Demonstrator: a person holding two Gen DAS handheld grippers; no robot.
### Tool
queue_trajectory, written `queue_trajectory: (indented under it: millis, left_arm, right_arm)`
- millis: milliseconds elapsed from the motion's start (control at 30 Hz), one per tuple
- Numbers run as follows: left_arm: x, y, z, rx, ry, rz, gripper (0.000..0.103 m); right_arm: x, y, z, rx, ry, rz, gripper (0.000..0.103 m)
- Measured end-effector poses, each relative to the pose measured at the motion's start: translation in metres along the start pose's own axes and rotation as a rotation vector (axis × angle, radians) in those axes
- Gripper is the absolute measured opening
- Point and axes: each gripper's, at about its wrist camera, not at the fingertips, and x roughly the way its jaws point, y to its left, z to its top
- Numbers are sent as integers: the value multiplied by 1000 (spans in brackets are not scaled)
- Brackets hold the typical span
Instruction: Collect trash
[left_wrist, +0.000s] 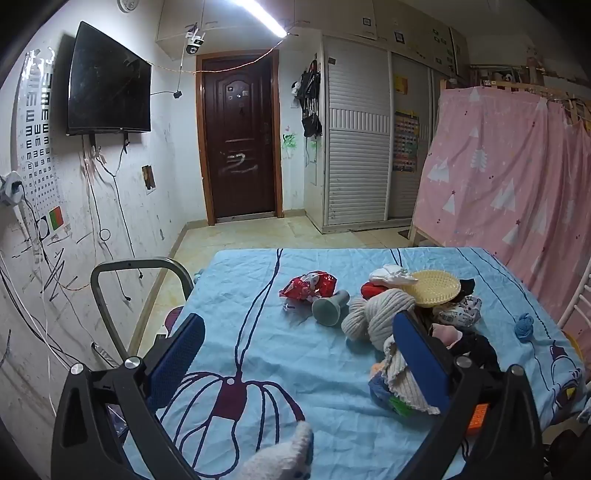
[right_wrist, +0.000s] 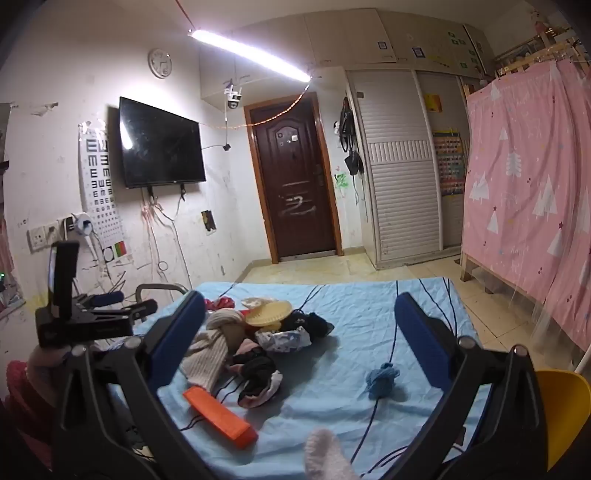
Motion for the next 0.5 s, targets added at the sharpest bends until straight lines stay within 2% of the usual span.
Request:
queue_trajectory:
  millis: [500]
  left_arm:
    - [-3, -2, 1, -7, -9, 4, 93]
  right_arm:
    - [-1, 1, 4, -3, -5, -8, 98]
